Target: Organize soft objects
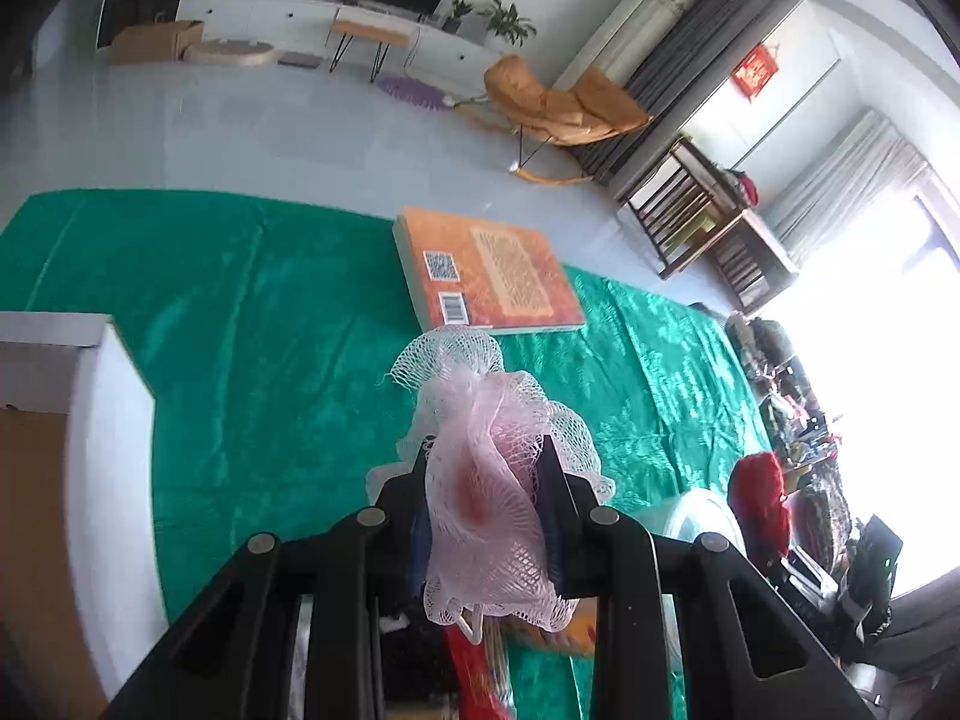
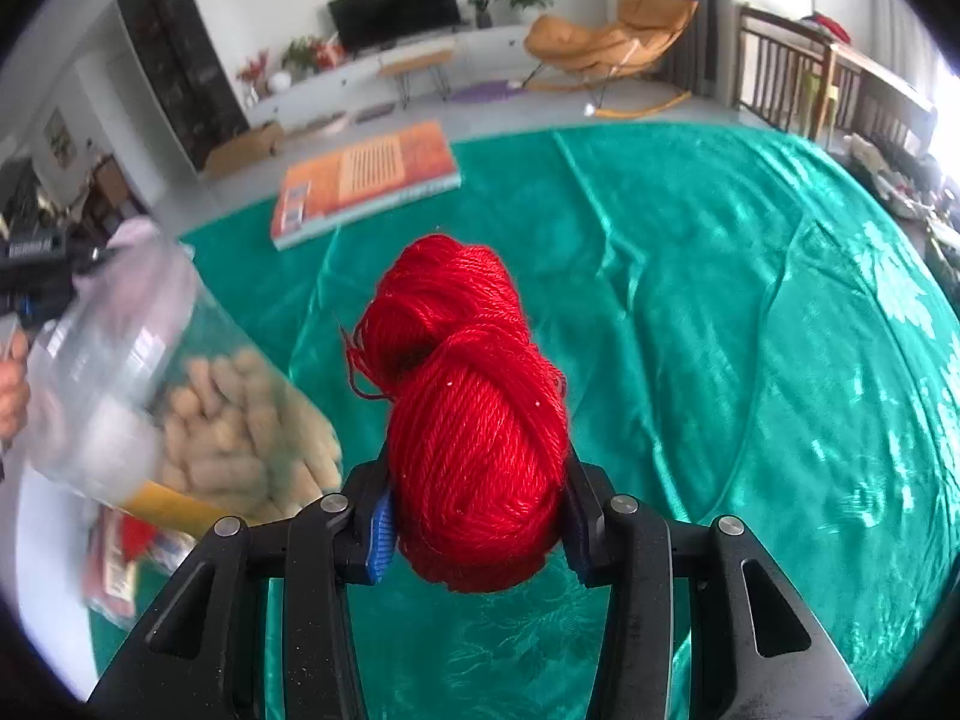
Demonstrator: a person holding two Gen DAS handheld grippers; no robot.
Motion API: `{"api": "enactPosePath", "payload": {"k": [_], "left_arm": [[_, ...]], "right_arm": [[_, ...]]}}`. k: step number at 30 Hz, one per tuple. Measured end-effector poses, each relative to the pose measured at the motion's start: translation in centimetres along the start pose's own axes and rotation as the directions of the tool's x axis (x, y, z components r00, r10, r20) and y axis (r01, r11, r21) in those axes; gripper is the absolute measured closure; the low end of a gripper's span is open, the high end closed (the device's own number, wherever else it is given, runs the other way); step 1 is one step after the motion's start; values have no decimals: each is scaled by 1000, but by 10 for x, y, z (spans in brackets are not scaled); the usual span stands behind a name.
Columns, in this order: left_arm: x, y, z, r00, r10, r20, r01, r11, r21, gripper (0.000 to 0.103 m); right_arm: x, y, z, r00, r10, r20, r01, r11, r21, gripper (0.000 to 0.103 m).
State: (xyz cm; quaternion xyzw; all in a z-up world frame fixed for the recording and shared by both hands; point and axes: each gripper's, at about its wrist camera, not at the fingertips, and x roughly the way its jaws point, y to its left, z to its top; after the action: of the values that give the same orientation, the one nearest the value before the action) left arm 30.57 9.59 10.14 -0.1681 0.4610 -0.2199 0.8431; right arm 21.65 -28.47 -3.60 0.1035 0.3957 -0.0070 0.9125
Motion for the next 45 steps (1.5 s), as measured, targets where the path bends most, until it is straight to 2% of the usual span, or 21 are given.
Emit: {"api": "enactPosePath", "payload": {"k": [4, 6, 9, 11, 14, 15, 16, 17, 18, 19, 20, 21, 23, 25, 27, 30, 33, 35, 38, 41, 45], "left_arm": [[-99, 7, -32, 998, 19, 61, -24, 995, 95, 74], [-144, 23, -56, 993, 82, 79, -91, 989, 115, 74], [-196, 58, -99, 975, 207, 85, -214, 974, 80, 74], [-221, 85, -132, 954, 289, 79, -293, 955, 46, 74], [-250, 123, -180, 901, 428, 66, -428, 904, -27, 72], [-257, 137, -193, 888, 458, 52, -454, 888, -66, 65], [-265, 152, -205, 876, 481, 36, -475, 873, -108, 43], [-269, 166, -214, 865, 502, 26, -494, 858, -143, 28], [-273, 177, -223, 848, 529, 31, -516, 838, -177, 10], [-275, 183, -231, 832, 552, 50, -532, 821, -206, 8], [-278, 189, -236, 824, 564, 56, -540, 811, -227, 8], [-278, 194, -239, 820, 569, 54, -542, 804, -244, 8], [-279, 195, -242, 818, 569, 90, -529, 803, -274, 8], [-276, 183, -239, 823, 551, 140, -503, 820, -274, 8], [-269, 163, -232, 840, 505, 196, -458, 855, -243, 8], [-244, 115, -222, 883, 404, 238, -386, 915, -118, 8], [-207, 48, -219, 927, 291, 236, -314, 947, 67, 8], [-174, 8, -226, 957, 206, 204, -240, 958, 159, 8], [-107, -46, -250, 992, 97, 74, -112, 967, 230, 7], [-26, -77, -276, 998, 64, -27, -55, 966, 251, 7], [45, -90, -296, 988, 145, -52, -122, 944, 307, 7]], "right_arm": [[-70, 32, 23, 993, 68, 100, -64, 997, -37, 57], [-94, 71, 23, 986, 124, 111, -111, 987, -116, 56], [-116, 141, 5, 957, 283, 63, -265, 942, -203, 56], [-120, 192, -11, 914, 406, 2, -395, 889, -232, 56], [-118, 269, -42, 813, 568, -129, -581, 779, -234, 56], [-115, 293, -52, 779, 603, -171, -627, 745, -226, 56], [-112, 315, -63, 746, 631, -213, -665, 715, -213, 56], [-107, 334, -72, 715, 653, -249, -698, 688, -198, 54], [-102, 351, -82, 679, 677, -284, -731, 659, -178, 45], [-94, 365, -91, 644, 694, -322, -758, 633, -154, 40], [-86, 377, -101, 614, 698, -369, -777, 617, -126, 27], [-80, 380, -107, 607, 689, -396, -776, 622, -105, 26], [-74, 368, -114, 620, 677, -396, -762, 640, -98, 26], [-74, 345, -119, 697, 626, -349, -702, 694, -159, 26], [-78, 313, -127, 778, 563, -280, -622, 753, -214, 26], [-74, 251, -142, 891, 423, -162, -452, 859, -241, 26], [-59, 178, -161, 977, 203, -61, -211, 956, -204, 26], [-43, 140, -167, 998, 39, -41, -46, 980, -195, 26], [-19, 90, -165, 990, -137, -25, 132, 978, -163, 26], [-3, 50, -154, 976, -214, -33, 210, 973, -100, 26], [7, 19, -154, 967, -249, -51, 249, 968, -12, 26]]}}
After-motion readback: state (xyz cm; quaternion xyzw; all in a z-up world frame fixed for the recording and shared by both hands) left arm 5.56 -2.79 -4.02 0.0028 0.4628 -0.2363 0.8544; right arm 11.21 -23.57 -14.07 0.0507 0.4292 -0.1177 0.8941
